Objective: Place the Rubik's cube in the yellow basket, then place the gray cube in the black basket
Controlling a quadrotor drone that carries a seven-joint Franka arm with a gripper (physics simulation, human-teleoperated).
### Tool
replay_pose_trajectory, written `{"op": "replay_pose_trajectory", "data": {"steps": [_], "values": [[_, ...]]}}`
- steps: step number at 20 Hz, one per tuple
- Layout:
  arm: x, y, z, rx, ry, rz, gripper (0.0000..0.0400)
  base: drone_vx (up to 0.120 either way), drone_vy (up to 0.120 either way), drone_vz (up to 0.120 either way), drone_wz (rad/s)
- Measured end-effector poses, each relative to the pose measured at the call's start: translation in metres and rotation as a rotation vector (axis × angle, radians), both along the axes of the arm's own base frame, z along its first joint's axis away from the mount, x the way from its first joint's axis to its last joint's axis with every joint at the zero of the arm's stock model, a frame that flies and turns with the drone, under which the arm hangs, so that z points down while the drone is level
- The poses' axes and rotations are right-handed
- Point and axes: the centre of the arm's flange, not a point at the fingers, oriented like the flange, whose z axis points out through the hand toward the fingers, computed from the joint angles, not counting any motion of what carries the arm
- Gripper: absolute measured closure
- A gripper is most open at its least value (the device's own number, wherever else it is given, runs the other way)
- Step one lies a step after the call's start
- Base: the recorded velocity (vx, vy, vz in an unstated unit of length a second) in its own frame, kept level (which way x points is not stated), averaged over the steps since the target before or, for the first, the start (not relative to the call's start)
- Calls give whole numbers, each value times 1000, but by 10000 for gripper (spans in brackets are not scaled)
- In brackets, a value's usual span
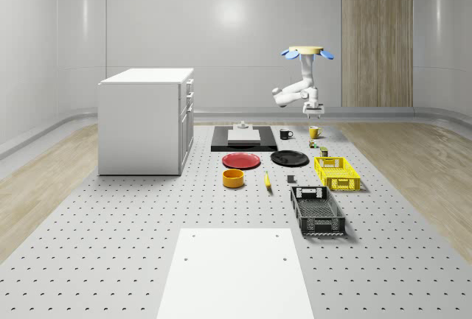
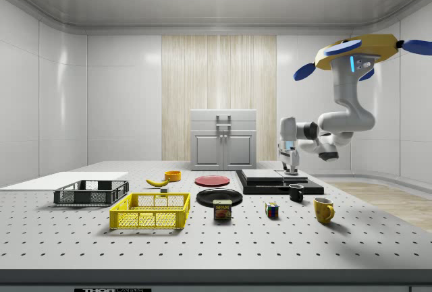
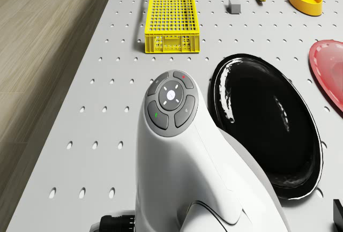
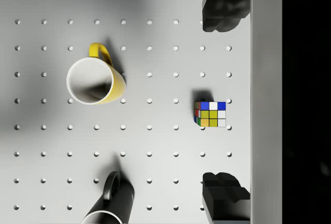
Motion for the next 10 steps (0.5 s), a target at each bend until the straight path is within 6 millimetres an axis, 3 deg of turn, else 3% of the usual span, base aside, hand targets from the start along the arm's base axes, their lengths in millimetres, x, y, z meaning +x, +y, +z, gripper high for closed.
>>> {"op": "replay_pose_trajectory", "data": {"steps": [2, 8, 10], "values": [[0, 0, 0, -1, 0, 0, 0, 120, -100, -120, 0], [0, 0, 0, -2, 0, 0, 0, 120, 0, -120, 0], [0, 0, 0, -2, 0, 0, 0, 20, 0, -120, 0]]}}
